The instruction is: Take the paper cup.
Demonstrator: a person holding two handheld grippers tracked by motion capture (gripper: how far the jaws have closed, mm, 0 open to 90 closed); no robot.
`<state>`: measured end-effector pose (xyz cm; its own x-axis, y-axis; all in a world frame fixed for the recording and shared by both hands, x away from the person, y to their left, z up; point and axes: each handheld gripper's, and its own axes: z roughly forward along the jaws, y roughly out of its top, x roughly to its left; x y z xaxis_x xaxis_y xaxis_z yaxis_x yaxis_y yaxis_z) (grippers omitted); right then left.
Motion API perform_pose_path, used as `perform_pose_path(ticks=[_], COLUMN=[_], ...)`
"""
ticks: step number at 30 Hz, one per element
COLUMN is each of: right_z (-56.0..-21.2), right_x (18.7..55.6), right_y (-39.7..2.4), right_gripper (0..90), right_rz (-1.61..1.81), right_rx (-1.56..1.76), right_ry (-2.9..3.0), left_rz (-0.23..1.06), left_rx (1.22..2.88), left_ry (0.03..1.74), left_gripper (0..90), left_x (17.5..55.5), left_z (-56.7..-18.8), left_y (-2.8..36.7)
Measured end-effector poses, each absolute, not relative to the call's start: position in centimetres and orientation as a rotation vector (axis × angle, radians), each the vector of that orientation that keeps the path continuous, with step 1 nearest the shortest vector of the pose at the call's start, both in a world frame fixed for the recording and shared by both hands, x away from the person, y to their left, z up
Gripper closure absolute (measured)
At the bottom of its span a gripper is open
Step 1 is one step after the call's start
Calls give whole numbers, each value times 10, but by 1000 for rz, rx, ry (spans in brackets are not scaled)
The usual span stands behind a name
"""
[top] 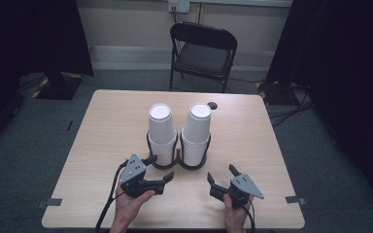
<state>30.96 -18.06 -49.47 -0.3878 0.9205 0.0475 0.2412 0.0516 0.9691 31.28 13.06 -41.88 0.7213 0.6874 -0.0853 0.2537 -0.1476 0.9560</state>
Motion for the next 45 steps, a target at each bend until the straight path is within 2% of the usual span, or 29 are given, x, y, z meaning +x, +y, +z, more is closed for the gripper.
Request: perform_pose_path(ticks=[16,25,45], right_z=[-495,-495,-495], right_x=[309,309,310], right_y=[-182,-182,-182], right_gripper=[136,136,137], right_rz=[1386,1388,1387], right_rx=[1172,1172,1170], right_ry=[1693,1692,1702], left_rz=[431,403,445], left_rx=[1771,1781,1812], left_ry=[649,626,577], left_gripper=[203,163,163], left_x=[324,334,371], left_z=[-386,-372,-326], left_y=[102,97,74])
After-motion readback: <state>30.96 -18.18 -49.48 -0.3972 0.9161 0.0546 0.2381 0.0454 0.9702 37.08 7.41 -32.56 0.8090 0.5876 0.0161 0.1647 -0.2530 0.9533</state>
